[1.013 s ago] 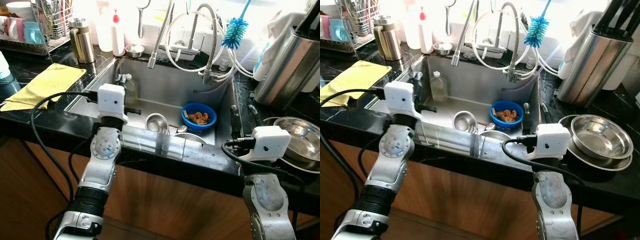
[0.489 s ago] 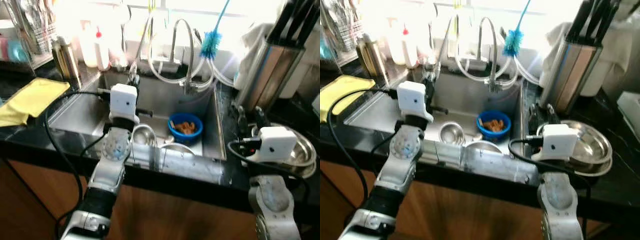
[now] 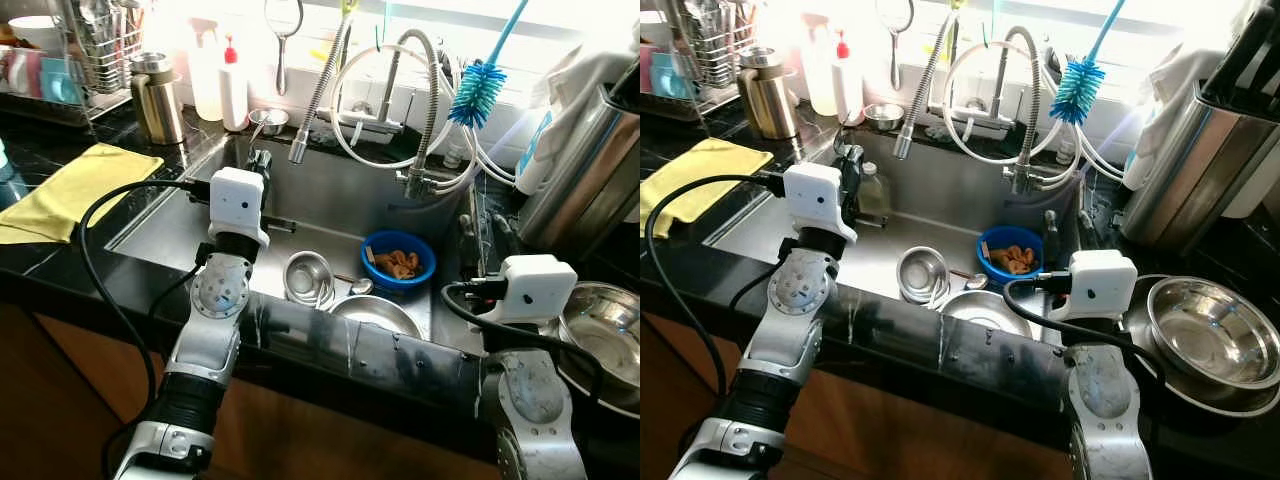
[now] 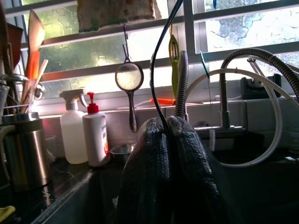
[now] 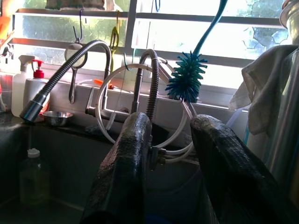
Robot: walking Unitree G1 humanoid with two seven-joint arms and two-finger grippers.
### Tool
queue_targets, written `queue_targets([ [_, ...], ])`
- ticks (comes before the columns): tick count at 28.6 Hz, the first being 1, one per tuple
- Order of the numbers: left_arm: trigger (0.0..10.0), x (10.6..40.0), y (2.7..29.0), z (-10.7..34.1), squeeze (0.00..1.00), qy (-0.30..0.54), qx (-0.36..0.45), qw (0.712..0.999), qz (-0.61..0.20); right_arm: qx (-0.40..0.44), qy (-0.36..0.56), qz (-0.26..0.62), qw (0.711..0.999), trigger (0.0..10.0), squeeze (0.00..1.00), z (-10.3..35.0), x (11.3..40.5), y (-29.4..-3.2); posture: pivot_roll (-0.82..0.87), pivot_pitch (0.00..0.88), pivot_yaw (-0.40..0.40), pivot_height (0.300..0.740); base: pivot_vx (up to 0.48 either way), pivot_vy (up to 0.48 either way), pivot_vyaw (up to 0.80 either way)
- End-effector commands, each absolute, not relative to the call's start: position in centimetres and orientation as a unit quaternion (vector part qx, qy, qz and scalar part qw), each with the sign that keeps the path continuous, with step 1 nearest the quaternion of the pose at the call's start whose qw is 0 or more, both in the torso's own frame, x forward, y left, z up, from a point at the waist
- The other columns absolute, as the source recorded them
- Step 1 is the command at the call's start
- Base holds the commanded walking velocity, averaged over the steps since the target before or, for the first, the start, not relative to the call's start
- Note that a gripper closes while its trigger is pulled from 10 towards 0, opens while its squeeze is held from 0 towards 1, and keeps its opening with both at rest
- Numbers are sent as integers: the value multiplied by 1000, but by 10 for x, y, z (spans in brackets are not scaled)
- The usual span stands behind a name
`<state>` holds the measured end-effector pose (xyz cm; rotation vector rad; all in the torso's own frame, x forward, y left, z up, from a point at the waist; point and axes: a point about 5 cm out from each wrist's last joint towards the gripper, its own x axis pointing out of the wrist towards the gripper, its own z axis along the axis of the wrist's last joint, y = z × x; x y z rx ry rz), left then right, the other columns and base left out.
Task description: Kitchen organization
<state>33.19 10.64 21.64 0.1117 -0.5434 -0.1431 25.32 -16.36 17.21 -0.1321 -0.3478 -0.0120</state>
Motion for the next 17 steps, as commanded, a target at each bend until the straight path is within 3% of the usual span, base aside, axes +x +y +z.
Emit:
queue_targets([
  [1, 10000, 331, 100, 216, 0, -263, 46, 959, -94, -64, -172, -6, 983, 10000, 0, 174, 254, -164, 79, 23, -79, 740, 319, 0, 0],
  [10, 10000, 330, 76, 191, 0, -177, 1, 965, -192, -61, -171, -2, 983, 10000, 0, 174, 255, -162, 77, 25, -76, 740, 63, 0, 0],
  [14, 10000, 330, 76, 189, 0, -172, -7, 966, -196, -61, -171, -2, 983, 10000, 0, 173, 255, -162, 77, 24, -76, 740, 0, 0, 0],
  [17, 10000, 332, 74, 175, 0, -116, -51, 970, -207, -60, -170, -2, 984, 10000, 0, 173, 255, -161, 76, 26, -75, 740, 0, 0, 0],
])
